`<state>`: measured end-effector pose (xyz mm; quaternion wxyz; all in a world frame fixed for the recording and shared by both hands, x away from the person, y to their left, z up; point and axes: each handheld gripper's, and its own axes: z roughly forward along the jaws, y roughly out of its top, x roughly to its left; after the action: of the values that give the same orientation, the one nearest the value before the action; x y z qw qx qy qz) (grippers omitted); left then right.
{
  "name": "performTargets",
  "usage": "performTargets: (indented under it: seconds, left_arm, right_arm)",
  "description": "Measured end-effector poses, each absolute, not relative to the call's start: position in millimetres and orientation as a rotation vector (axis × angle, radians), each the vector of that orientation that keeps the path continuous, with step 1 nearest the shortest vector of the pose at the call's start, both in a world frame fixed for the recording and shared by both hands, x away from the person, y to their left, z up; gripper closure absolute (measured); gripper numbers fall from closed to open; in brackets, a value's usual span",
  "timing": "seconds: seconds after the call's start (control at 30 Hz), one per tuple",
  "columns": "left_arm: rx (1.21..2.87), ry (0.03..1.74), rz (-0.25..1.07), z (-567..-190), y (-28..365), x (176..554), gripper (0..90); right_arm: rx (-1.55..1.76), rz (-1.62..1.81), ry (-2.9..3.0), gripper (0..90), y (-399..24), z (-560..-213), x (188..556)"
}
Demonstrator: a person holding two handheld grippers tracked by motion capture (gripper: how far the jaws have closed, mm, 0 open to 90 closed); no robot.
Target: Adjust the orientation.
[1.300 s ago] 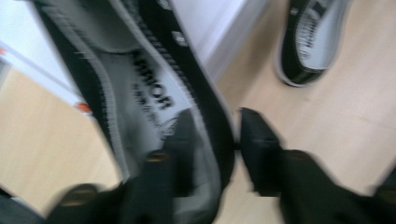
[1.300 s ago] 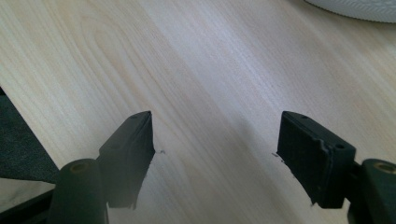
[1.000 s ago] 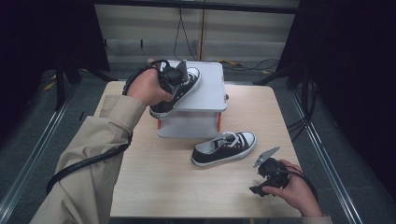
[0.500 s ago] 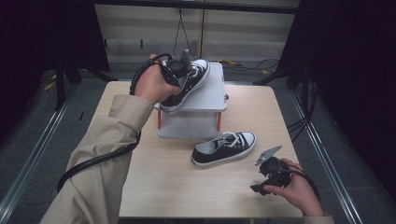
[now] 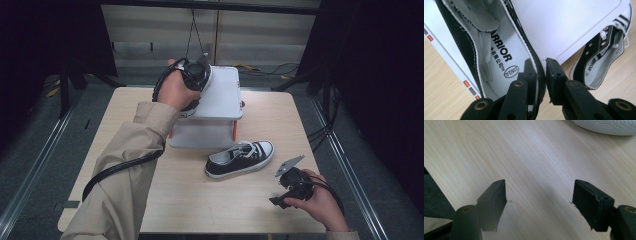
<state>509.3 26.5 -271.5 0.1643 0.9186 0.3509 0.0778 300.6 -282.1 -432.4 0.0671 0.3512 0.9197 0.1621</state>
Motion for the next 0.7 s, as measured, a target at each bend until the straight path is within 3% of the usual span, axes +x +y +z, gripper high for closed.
performTargets:
  seconds: [0.07,0.17,0.33,0.43,0.5,0.6,0.7]
  left_arm:
    - [2.634,0.964,0.233,-271.1,27.7,508.8,75.3]
    - [2.669,0.864,0.256,-267.6,32.1,506.4,57.6]
    - [2.726,0.769,0.233,-267.2,38.4,504.8,48.5]
    - [2.784,0.68,0.275,-270.3,35.8,502.8,47.8]
    - [2.837,0.616,0.34,-271.2,34.0,501.7,55.4]
    - [2.855,0.612,0.316,-270.4,32.2,502.0,63.6]
    - [2.843,0.663,0.307,-269.8,30.0,502.1,65.8]
  right_arm:
    - [1.065,0.488,2.772,26.9,-281.4,-432.5,300.2]
    - [1.048,0.484,2.783,26.9,-279.9,-433.6,300.1]
    - [1.049,0.481,2.787,26.9,-278.1,-434.9,299.2]
    - [1.053,0.478,2.785,26.9,-277.8,-435.2,299.2]
    - [1.058,0.471,2.79,26.9,-277.4,-436.0,299.0]
    - [1.058,0.472,2.793,26.9,-277.3,-436.8,299.0]
    - [1.058,0.474,2.791,26.9,-277.9,-436.6,299.3]
